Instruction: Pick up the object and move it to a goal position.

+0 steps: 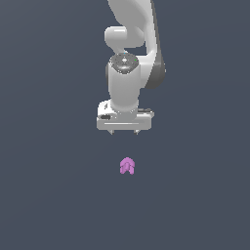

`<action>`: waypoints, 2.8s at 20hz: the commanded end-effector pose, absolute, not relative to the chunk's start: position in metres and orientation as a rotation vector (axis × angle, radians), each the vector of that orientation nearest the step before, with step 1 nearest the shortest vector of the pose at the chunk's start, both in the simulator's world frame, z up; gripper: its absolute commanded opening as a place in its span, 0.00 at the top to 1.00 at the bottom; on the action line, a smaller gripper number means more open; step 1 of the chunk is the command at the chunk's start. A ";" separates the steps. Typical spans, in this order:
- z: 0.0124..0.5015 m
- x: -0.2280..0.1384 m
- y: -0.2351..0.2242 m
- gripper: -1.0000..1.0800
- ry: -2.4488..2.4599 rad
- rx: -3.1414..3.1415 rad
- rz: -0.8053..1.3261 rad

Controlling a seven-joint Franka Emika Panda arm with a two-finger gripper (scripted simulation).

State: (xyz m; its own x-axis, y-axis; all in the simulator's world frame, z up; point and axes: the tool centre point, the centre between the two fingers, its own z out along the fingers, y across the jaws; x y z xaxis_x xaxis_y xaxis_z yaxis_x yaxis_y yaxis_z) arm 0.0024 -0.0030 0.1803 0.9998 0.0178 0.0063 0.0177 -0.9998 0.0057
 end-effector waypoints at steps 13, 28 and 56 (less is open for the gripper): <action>0.180 0.003 0.000 0.04 0.032 3.138 0.011; 0.178 0.009 0.029 0.04 0.071 3.163 0.025; 0.087 0.080 0.011 0.04 -0.071 3.141 0.000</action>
